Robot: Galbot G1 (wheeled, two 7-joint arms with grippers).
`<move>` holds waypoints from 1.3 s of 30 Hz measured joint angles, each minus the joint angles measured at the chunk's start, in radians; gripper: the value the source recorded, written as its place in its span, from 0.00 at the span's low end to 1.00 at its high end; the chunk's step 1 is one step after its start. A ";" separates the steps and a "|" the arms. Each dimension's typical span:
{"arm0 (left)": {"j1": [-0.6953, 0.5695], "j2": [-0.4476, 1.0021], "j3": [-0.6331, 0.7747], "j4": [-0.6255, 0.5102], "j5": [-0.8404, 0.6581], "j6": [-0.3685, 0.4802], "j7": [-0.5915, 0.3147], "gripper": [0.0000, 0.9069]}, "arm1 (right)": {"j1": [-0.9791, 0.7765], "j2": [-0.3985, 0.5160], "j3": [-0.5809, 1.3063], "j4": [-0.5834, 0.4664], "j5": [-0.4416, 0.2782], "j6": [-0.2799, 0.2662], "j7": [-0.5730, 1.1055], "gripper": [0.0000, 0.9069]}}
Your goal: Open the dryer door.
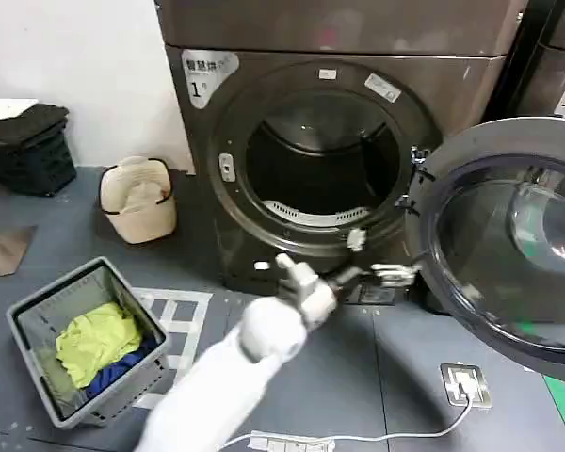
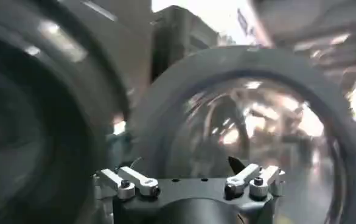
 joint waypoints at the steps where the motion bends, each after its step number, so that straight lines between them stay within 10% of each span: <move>1: 0.016 0.029 -0.017 -0.020 -0.007 0.011 -0.006 1.00 | 0.000 -0.003 0.001 -0.010 0.005 0.008 -0.008 1.00; 20: 0.358 0.424 -0.419 -0.283 -0.355 0.247 -0.293 1.00 | 0.006 -0.045 0.018 -0.095 0.017 0.027 -0.070 1.00; 39: 0.476 0.552 -0.682 -0.261 -0.875 0.527 -0.709 1.00 | 0.003 -0.049 0.010 -0.054 0.090 0.026 -0.126 1.00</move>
